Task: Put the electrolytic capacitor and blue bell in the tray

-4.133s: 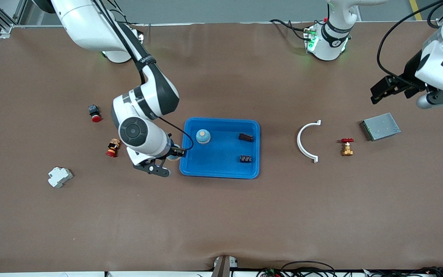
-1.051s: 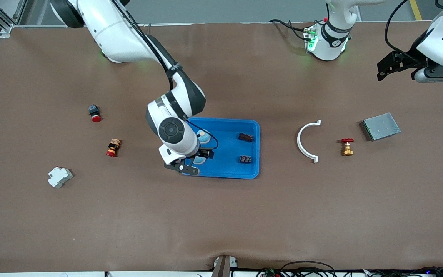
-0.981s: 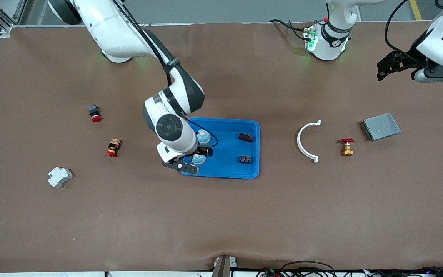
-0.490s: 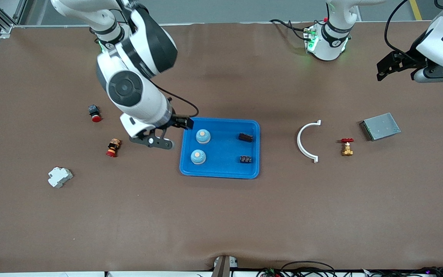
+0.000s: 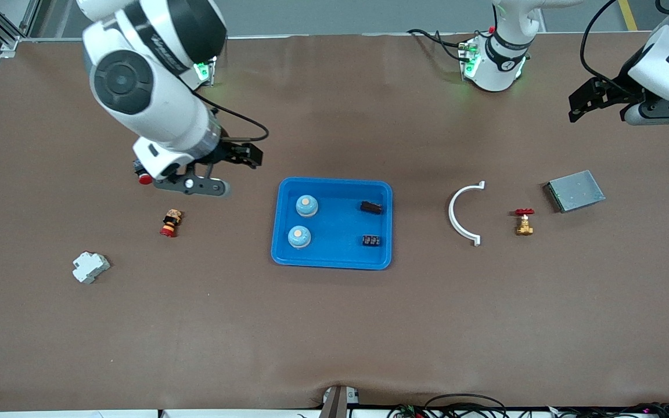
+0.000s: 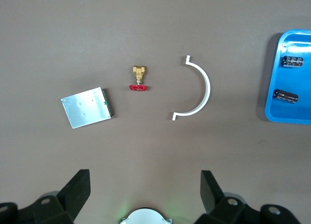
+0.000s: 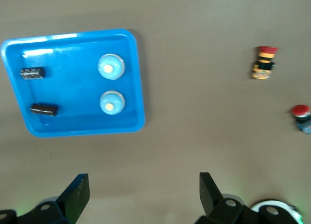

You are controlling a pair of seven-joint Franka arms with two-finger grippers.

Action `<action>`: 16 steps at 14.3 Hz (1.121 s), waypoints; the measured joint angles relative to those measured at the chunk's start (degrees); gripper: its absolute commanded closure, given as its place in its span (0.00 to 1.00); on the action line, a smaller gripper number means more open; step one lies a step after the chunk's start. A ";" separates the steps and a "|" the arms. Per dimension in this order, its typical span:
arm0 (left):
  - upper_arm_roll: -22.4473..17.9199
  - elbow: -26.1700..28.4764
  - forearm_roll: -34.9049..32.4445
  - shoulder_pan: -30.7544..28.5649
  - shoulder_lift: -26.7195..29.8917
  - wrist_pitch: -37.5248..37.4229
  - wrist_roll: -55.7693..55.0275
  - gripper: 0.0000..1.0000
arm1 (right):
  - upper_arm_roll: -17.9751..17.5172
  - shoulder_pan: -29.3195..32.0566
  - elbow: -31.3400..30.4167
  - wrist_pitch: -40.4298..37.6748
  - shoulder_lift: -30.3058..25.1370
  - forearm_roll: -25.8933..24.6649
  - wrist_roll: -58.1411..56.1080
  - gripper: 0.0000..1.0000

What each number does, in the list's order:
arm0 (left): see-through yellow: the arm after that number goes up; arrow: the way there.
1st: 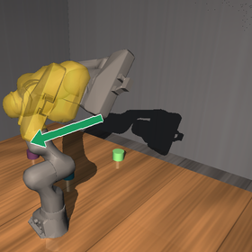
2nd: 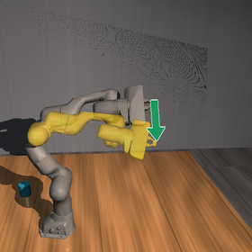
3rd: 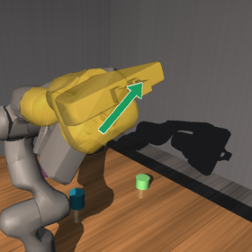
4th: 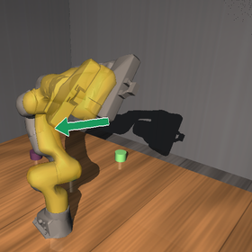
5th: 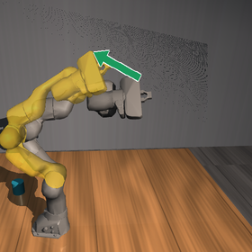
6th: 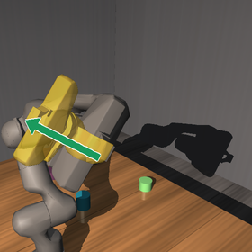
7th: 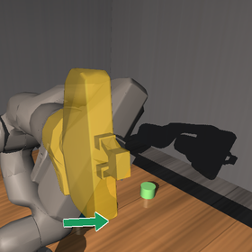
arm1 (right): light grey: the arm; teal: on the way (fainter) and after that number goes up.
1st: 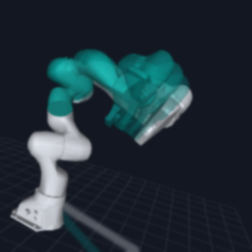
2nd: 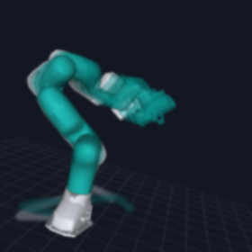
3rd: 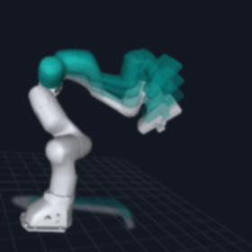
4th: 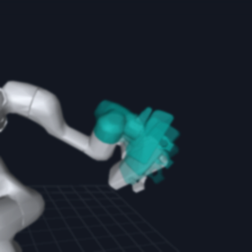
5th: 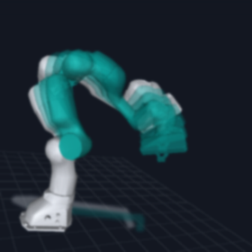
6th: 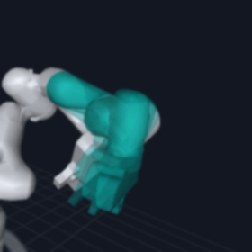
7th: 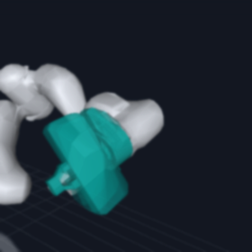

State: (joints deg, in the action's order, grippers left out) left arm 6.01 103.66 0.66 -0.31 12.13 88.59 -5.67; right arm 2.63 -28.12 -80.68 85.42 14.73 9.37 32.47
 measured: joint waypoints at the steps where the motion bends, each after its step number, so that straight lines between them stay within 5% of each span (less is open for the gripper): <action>1: 0.03 0.00 0.00 0.01 -0.06 0.00 0.00 0.00 | 1.05 0.80 -0.32 -1.10 -1.07 0.00 -2.31 0.00; 11: 0.18 0.40 0.00 0.01 -0.19 0.00 0.00 0.00 | 17.19 6.23 -6.40 -0.59 -8.40 0.14 -20.77 0.00; 16: 0.18 0.58 0.00 0.00 -0.23 0.00 0.00 0.00 | 18.01 6.28 -2.86 -3.77 -8.74 -0.25 -20.86 0.00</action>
State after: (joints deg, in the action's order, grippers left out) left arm 6.18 104.24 0.66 -0.31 11.90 88.59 -5.67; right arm 20.65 -21.84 -83.53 81.65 5.99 9.12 11.60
